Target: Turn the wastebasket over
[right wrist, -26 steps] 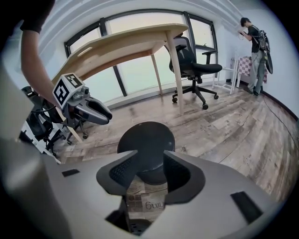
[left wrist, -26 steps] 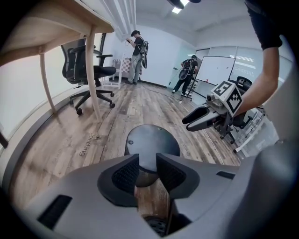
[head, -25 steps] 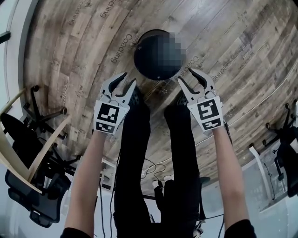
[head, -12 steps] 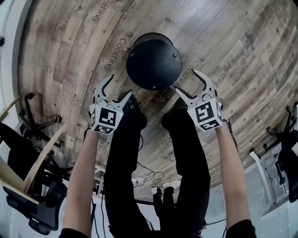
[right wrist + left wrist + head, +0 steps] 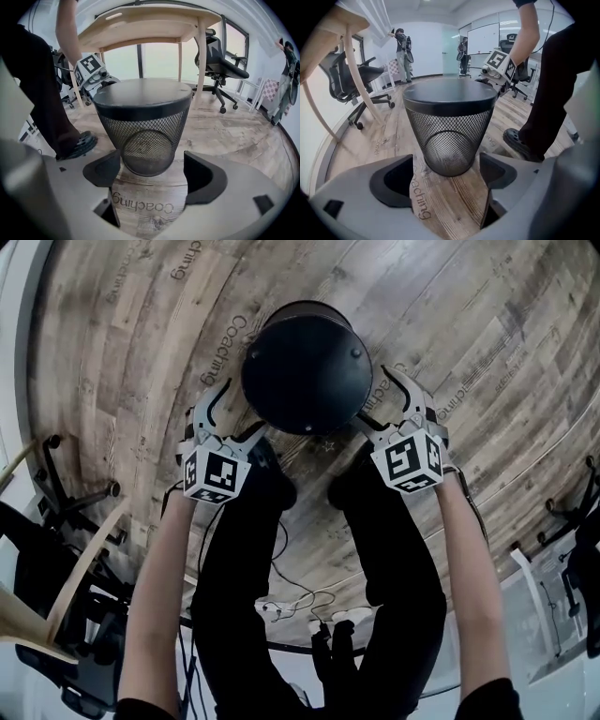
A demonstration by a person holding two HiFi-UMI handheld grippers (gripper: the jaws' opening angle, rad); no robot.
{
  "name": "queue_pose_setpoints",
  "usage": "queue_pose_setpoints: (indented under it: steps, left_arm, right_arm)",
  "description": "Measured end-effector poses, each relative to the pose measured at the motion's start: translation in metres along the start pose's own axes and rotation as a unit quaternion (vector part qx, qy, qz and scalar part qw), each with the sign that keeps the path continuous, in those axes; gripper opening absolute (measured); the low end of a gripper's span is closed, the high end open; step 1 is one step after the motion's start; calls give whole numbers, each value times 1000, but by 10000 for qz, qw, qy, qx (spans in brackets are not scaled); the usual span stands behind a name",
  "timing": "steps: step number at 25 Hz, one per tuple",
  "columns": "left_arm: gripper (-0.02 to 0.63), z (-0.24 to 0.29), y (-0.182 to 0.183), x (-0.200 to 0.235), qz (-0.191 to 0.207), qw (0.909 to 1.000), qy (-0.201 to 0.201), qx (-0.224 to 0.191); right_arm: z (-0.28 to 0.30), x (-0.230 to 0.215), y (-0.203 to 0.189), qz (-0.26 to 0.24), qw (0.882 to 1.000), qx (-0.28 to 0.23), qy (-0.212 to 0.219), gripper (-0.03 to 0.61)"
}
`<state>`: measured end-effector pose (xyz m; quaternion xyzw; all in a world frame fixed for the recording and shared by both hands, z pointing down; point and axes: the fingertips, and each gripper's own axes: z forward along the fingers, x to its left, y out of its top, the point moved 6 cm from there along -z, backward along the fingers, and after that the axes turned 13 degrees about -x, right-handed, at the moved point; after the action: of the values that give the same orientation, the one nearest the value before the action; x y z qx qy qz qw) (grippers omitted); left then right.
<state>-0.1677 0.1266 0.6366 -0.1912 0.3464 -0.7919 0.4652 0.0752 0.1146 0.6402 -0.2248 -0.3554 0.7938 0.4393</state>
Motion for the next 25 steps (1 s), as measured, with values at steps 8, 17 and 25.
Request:
queue_pose_setpoints:
  steps: [8,17,25]
  left_arm:
    - [443,30,-1,7,465,9988,-181,14]
    - [443,37,1,7,704,9964,-461,135]
    - [443,44,14,17,838,9930,-636,533]
  right_arm:
    - [18,-6,-5,-800,9959,-2,427,390]
    - [26,-3,0,-1278,9894,10,686,389]
    - [25,-12,8,-948,9925,156,753,388]
